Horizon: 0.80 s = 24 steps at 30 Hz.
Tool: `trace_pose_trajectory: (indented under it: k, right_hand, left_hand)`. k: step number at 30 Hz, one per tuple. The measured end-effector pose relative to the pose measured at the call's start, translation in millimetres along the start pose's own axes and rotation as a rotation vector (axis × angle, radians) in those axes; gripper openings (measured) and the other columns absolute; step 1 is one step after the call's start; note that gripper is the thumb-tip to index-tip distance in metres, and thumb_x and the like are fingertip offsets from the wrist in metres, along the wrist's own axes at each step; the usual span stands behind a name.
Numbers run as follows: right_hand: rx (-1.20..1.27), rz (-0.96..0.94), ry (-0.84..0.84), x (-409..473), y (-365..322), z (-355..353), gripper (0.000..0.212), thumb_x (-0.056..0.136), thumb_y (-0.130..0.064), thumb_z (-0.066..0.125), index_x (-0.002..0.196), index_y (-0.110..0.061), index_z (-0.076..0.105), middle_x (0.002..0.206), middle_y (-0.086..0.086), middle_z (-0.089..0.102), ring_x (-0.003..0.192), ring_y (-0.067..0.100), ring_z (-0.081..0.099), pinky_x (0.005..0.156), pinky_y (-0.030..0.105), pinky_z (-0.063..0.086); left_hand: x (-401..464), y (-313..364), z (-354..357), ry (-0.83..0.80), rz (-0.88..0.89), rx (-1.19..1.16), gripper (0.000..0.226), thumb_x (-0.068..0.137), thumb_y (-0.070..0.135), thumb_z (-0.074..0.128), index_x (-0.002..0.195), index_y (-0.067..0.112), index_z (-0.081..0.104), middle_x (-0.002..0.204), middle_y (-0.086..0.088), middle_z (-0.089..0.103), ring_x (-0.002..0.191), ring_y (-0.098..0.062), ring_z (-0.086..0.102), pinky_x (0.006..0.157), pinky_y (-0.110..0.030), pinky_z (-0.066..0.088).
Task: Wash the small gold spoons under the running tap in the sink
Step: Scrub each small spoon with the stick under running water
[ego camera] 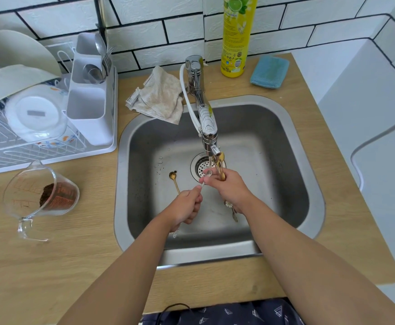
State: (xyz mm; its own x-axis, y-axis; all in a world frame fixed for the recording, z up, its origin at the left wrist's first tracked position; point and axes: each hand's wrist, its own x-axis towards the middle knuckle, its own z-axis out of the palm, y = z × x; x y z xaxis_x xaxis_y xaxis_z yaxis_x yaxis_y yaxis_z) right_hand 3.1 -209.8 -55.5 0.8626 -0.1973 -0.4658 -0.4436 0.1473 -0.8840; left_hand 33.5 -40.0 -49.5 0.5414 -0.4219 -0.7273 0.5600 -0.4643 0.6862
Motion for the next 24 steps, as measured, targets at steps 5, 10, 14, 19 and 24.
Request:
trace_pose_trajectory:
  k: [5,10,14,19,24]
  right_hand:
    - [0.008,0.005,0.03,0,-2,-1,0.014,0.098,-0.031,0.069,0.095,-0.02,0.077,0.09,-0.011,0.081,0.048,-0.01,0.057,0.045,0.004,0.038]
    - [0.026,-0.012,0.002,-1,0,-1,0.002,0.09,-0.021,0.077,0.092,-0.022,0.077,0.094,-0.001,0.081,0.067,-0.006,0.068,0.06,0.008,0.046]
    - [0.044,-0.07,0.171,2,-2,-4,0.016,0.093,-0.029,0.073,0.08,-0.022,0.079,0.09,-0.007,0.081,0.091,0.003,0.073,0.083,0.022,0.048]
    - [0.14,-0.033,0.231,4,-3,-9,0.004,0.09,-0.025,0.078,0.09,-0.02,0.078,0.088,-0.011,0.081,0.078,-0.007,0.072,0.073,0.015,0.044]
    - [0.123,0.002,0.084,1,-3,-3,0.024,0.084,-0.026,0.085,0.098,-0.017,0.068,0.072,-0.009,0.076,0.046,-0.005,0.057,0.044,0.006,0.039]
  left_hand:
    - [-2,1,2,-0.015,-0.015,0.002,0.047,0.099,0.059,0.037,0.063,0.028,0.041,0.057,0.007,0.029,0.047,-0.012,0.019,0.041,-0.02,0.019]
    - [-3,4,1,-0.049,-0.006,-0.037,0.048,0.099,0.057,0.039,0.061,0.028,0.044,0.058,0.005,0.025,0.049,-0.013,0.015,0.042,-0.021,0.018]
    - [-4,6,3,0.058,0.054,0.09,0.046,0.098,0.058,0.043,0.078,0.02,0.057,0.06,0.006,0.037,0.049,-0.012,0.028,0.045,-0.023,0.025]
    - [-1,2,0,0.25,0.051,0.474,0.058,0.097,0.062,0.029,0.064,0.019,0.048,0.067,0.001,0.053,0.067,-0.022,0.047,0.064,-0.035,0.035]
    - [-2,1,-5,0.132,-0.189,0.298,0.058,0.078,0.07,0.028,0.049,0.02,0.03,0.051,0.005,0.028,0.044,-0.016,0.024,0.048,-0.029,0.021]
